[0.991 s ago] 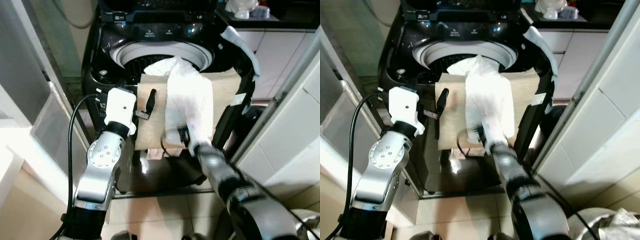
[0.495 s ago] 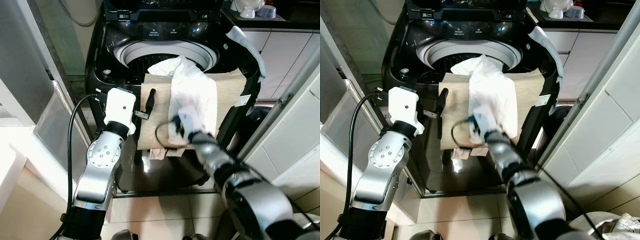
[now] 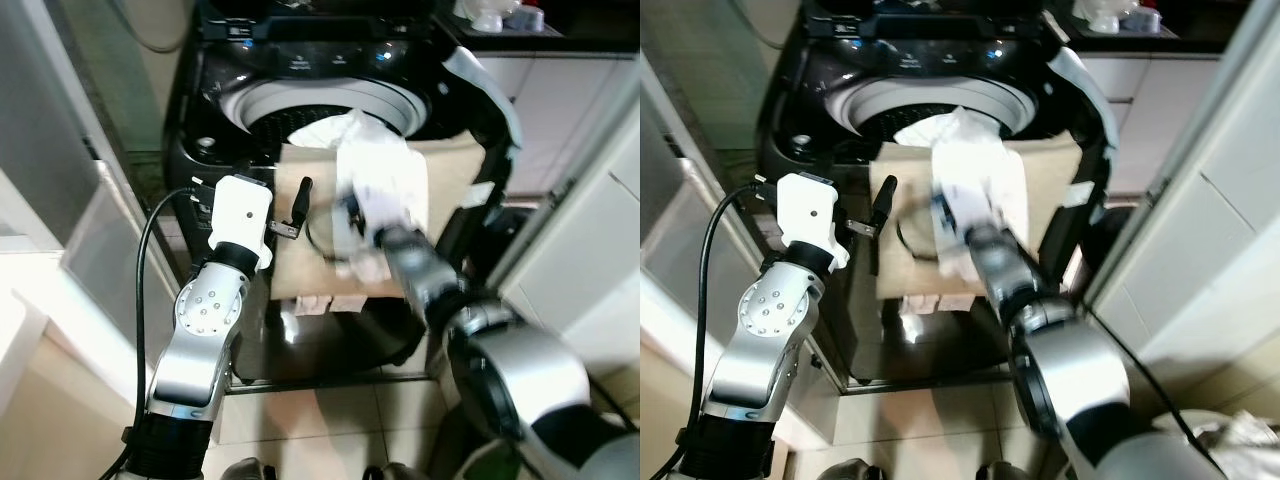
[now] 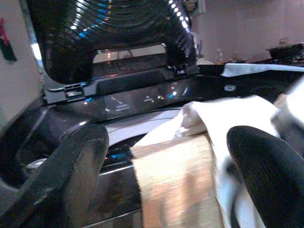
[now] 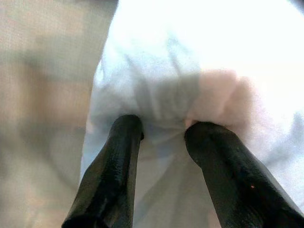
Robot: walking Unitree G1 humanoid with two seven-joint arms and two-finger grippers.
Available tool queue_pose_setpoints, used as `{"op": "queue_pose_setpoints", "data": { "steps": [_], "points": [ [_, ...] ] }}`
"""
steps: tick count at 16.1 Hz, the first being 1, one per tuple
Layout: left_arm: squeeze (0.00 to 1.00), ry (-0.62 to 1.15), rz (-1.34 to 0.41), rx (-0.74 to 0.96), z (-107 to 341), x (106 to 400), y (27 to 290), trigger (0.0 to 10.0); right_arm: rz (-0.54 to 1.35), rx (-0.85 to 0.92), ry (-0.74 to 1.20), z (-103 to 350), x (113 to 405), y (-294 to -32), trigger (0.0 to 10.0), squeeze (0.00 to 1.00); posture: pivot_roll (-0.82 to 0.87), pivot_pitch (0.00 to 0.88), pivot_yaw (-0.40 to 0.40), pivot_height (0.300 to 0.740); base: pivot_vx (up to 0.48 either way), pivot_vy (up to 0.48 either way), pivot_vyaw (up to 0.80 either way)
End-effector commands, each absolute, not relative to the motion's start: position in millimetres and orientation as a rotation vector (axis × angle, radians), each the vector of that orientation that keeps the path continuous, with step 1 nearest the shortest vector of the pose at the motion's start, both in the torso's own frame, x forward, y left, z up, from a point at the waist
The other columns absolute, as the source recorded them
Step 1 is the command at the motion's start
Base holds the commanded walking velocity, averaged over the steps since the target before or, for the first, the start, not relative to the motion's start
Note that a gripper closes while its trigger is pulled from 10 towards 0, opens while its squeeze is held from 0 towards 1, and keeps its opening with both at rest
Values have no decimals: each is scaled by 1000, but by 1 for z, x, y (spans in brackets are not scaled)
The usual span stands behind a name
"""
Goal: Clothes washing
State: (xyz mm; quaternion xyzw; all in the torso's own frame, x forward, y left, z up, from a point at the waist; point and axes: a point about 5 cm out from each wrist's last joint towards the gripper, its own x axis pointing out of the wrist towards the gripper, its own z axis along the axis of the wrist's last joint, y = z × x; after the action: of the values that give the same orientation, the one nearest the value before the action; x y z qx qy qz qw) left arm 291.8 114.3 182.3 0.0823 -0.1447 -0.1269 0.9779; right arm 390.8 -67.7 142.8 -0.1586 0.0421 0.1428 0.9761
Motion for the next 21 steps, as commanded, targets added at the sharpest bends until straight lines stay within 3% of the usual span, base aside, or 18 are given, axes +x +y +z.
{"op": "queue_pose_setpoints", "data": {
  "steps": [1,5,9,13,19,21],
  "points": [
    [0,-303,-260,172,186,294,113,10000,253,-308,-167,212,408,-63,10000,0,76,0,-3,740,0,0,0],
    [0,-309,-257,173,187,296,112,10000,268,-290,-489,309,410,-44,10000,0,68,0,-2,740,0,0,0],
    [0,-310,-254,168,186,297,111,10000,279,-246,-542,327,408,-43,10000,0,66,0,-15,740,0,0,0],
    [0,-309,-246,158,184,294,111,10000,287,-157,-380,247,405,-53,10000,0,61,0,-29,740,0,0,0],
    [0,-292,-262,160,181,290,113,10000,270,-156,-322,153,367,-65,10000,0,47,0,1,740,0,0,0],
    [0,-290,-275,166,182,291,112,10000,238,-108,-142,114,358,-78,10000,0,45,0,11,740,0,0,0]
  ]
}}
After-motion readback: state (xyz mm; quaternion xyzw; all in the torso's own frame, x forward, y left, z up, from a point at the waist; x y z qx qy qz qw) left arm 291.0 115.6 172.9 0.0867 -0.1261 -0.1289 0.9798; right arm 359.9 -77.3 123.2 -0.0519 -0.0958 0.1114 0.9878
